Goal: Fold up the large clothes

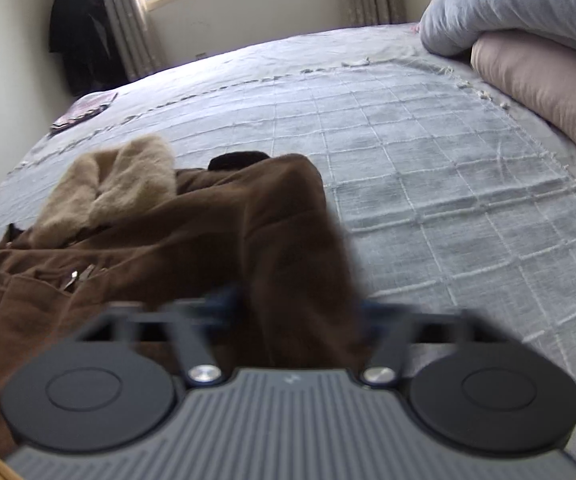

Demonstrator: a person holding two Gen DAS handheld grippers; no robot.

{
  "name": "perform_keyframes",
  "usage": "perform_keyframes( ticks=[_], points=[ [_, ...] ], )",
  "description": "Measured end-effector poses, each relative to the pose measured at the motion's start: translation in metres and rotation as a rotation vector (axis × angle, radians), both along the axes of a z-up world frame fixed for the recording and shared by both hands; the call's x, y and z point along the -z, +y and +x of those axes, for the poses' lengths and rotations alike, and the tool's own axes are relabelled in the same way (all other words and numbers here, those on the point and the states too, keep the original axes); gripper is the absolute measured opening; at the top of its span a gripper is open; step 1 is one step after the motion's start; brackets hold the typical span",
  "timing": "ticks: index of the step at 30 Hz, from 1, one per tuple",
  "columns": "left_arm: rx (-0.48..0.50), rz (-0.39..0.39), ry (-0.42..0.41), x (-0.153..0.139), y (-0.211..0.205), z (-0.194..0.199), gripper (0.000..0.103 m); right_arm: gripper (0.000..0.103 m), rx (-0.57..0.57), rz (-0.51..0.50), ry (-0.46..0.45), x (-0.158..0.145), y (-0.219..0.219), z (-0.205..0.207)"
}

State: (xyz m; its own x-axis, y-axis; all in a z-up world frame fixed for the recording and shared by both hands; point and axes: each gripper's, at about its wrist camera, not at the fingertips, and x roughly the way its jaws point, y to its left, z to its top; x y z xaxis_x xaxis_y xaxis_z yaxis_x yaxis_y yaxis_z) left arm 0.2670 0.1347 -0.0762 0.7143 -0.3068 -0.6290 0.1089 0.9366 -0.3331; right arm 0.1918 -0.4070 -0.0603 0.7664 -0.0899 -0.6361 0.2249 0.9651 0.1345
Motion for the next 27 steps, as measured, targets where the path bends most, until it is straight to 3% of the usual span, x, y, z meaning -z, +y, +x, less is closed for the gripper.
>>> perform_keyframes(
  ticks=[1, 4, 7, 10, 13, 17, 22, 25, 27],
  points=[
    [-0.036, -0.005, -0.059, -0.008, -0.001, -0.006, 0.007, 0.01, 0.041, -0.048, -0.05, -0.006, 0.006, -0.005],
    [-0.071, -0.011, -0.234, -0.039, -0.006, -0.022, 0.006, 0.008, 0.1, -0.179, -0.194, -0.028, 0.016, -0.014],
    [-0.115, 0.008, -0.363, -0.065, -0.01, -0.014, 0.006, 0.008, 0.138, -0.232, -0.279, -0.051, 0.017, 0.004],
    [-0.148, 0.049, -0.445, -0.085, -0.019, 0.015, 0.006, 0.008, 0.151, -0.294, -0.329, -0.072, 0.02, 0.042],
    [-0.182, 0.087, -0.466, -0.089, -0.026, 0.057, 0.007, 0.008, 0.151, -0.335, -0.348, -0.082, 0.024, 0.09],
    [-0.236, 0.159, -0.449, -0.055, -0.037, 0.111, 0.007, 0.008, 0.144, -0.363, -0.3, -0.059, 0.031, 0.15],
    [-0.274, 0.305, -0.364, 0.037, -0.048, 0.159, 0.007, 0.009, 0.127, -0.441, -0.144, 0.027, 0.029, 0.201],
    [-0.358, 0.266, -0.163, 0.07, -0.033, 0.188, 0.006, 0.01, 0.115, -0.397, 0.0, 0.073, 0.02, 0.224],
    [-0.386, 0.218, -0.131, 0.073, -0.02, 0.193, 0.006, 0.013, 0.123, -0.368, 0.008, 0.076, 0.015, 0.231]
  ],
)
